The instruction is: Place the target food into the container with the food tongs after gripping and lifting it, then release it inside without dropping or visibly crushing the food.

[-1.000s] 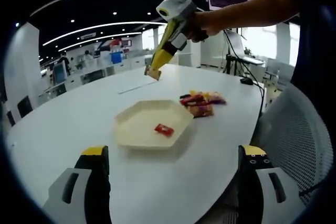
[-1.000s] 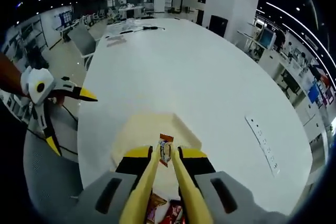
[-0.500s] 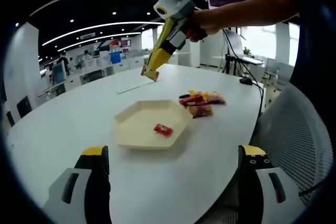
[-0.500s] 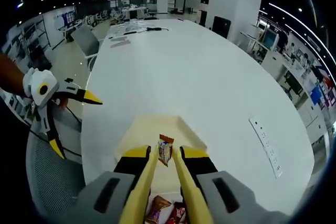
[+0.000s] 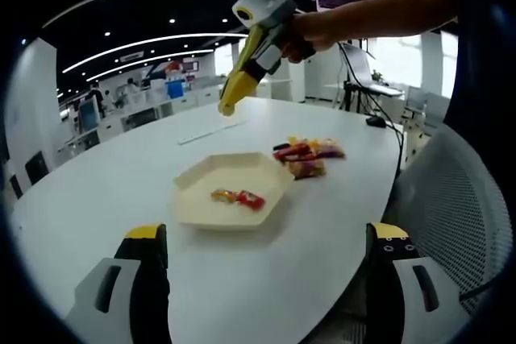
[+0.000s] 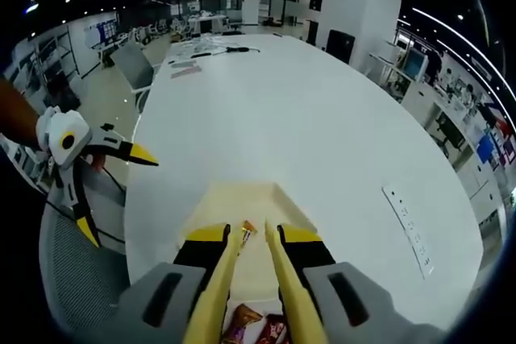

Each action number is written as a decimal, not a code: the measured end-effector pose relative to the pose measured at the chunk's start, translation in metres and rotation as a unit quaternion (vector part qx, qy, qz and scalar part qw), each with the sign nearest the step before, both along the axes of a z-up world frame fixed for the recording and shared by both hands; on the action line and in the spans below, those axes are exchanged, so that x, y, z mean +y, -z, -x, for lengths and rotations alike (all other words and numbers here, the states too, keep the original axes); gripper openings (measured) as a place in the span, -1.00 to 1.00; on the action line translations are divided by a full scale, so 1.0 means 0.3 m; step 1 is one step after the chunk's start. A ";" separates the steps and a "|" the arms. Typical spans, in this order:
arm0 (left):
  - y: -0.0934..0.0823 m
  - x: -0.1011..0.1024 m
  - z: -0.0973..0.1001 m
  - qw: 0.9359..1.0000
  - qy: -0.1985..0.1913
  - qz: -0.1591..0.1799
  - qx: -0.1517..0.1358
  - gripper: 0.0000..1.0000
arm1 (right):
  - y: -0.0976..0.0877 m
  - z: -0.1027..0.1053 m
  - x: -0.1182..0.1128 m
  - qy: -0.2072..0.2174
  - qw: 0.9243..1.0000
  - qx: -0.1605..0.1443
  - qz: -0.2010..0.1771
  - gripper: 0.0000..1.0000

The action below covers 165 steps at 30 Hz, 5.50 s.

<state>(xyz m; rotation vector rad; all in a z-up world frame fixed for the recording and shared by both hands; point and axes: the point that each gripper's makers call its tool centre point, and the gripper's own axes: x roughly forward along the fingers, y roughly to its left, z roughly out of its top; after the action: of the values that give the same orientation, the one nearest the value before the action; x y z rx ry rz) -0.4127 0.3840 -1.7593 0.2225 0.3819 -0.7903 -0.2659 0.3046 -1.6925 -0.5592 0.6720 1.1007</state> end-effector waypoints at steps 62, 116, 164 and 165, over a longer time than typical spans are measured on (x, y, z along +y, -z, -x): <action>-0.002 -0.006 0.007 0.999 0.000 0.025 0.020 0.99 | 0.030 0.169 -0.371 0.045 0.999 -0.005 0.001 -0.52; 0.014 -0.006 0.005 1.000 0.003 -0.007 0.011 0.94 | 0.440 0.189 -0.402 0.113 0.992 0.061 0.020 -0.52; 0.004 -0.001 -0.001 1.000 -0.003 0.012 0.015 0.97 | 0.231 0.095 -0.381 0.094 0.994 -0.012 0.047 -0.63; 0.004 -0.002 -0.001 1.000 -0.003 0.012 0.014 0.97 | 0.219 0.090 -0.378 0.093 0.994 -0.014 0.047 -0.63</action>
<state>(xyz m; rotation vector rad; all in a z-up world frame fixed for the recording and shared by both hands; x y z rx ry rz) -0.4123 0.3834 -1.7606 0.1873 0.3996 -0.7929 -0.2927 0.1912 -1.7583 -0.5795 0.7397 0.8887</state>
